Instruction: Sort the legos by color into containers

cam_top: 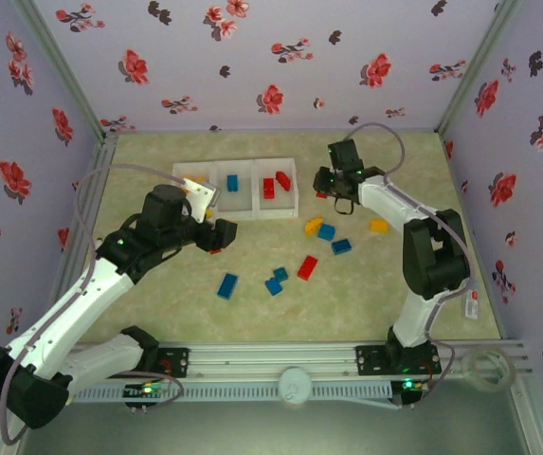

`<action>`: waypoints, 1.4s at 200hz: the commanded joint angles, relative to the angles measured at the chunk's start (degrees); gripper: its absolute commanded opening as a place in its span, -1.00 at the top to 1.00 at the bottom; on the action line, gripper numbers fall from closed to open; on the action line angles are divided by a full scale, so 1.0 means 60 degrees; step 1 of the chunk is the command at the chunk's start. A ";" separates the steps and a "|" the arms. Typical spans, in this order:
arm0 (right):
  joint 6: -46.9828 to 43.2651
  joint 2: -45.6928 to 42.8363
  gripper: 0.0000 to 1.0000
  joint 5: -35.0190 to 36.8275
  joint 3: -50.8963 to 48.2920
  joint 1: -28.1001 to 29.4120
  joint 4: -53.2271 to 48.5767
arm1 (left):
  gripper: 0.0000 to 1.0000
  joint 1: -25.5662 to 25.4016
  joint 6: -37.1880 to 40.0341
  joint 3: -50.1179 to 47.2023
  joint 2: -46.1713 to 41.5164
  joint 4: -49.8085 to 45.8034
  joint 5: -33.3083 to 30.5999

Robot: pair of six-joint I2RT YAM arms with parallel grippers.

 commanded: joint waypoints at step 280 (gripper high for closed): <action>-0.1099 0.0918 -0.14 -0.0063 0.2242 0.1422 -0.0869 | -0.46 -0.0593 -0.1711 -0.0887 0.0200 0.0191 0.0753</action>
